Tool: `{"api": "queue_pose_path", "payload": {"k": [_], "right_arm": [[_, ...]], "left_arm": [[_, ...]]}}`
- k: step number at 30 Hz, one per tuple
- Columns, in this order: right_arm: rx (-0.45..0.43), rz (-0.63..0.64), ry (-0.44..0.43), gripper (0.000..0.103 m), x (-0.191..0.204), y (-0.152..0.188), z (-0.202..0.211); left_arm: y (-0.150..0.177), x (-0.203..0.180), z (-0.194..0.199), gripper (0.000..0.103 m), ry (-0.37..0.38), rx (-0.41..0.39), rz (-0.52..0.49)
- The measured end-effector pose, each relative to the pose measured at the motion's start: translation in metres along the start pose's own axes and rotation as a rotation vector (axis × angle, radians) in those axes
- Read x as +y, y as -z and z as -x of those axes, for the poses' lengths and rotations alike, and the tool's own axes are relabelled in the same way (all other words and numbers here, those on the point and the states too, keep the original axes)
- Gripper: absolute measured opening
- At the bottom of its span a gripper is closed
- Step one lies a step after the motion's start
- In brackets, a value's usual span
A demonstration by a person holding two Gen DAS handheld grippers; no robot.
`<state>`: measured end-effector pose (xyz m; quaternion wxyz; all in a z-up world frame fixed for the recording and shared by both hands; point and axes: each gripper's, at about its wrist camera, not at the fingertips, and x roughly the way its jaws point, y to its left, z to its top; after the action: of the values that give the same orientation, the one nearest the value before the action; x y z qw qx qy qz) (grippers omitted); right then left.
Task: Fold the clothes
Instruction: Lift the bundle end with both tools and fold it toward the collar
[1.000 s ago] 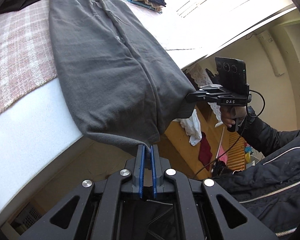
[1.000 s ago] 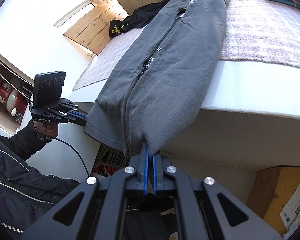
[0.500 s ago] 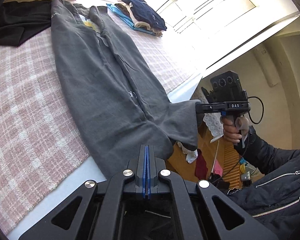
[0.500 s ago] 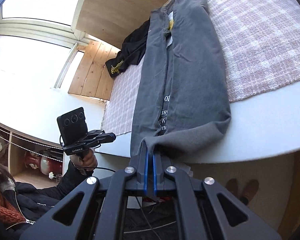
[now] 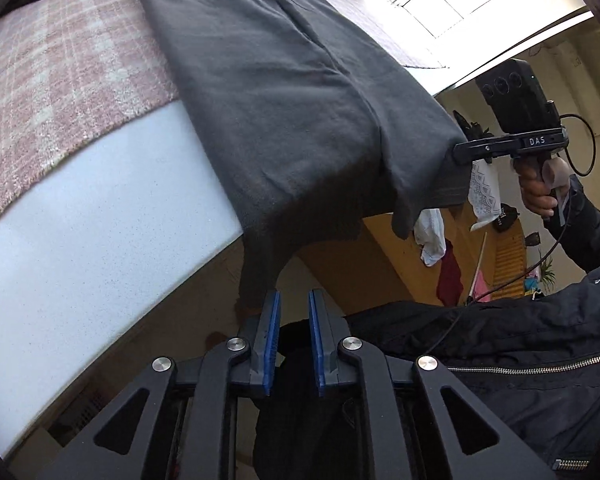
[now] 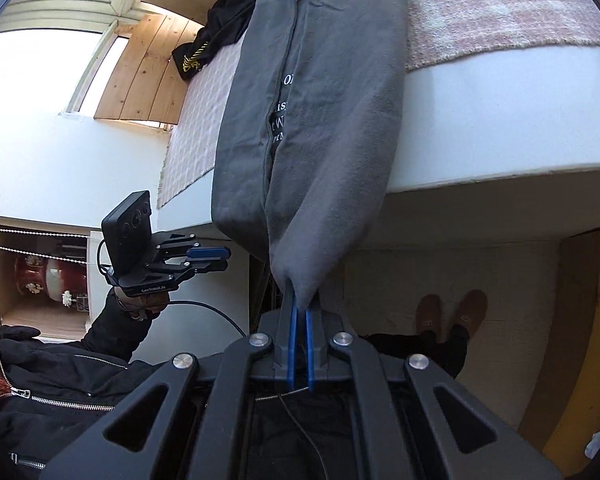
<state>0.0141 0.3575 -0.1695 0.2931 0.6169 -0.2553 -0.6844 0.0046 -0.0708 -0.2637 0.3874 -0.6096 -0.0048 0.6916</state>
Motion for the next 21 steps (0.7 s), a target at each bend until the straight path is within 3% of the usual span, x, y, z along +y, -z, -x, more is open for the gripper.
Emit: {"api": "queue_pose_path", "payload": {"k": [7,14,15,17,21], "right_arm": [[0.004,0.082,0.070,0.004,0.014,0.005,0.000],[-0.016,0.161,0.148,0.004,0.030,0.017,-0.011],[-0.018,0.165,0.158,0.004,0.031,0.018,-0.011],[-0.021,0.172,0.176,0.004,0.032,0.019,-0.011],[-0.028,0.168,0.212,0.004,0.031,0.021,-0.010]], "left_arm": [[0.000,0.005,-0.022,0.023,-0.064,0.007,0.003],[-0.005,-0.001,-0.037,0.024,-0.062,0.001,0.012],[-0.006,-0.002,-0.039,0.023,-0.060,0.002,0.013],[-0.005,-0.007,-0.037,0.005,-0.031,-0.002,0.007],[-0.002,-0.018,-0.030,0.004,0.031,-0.009,-0.006]]}}
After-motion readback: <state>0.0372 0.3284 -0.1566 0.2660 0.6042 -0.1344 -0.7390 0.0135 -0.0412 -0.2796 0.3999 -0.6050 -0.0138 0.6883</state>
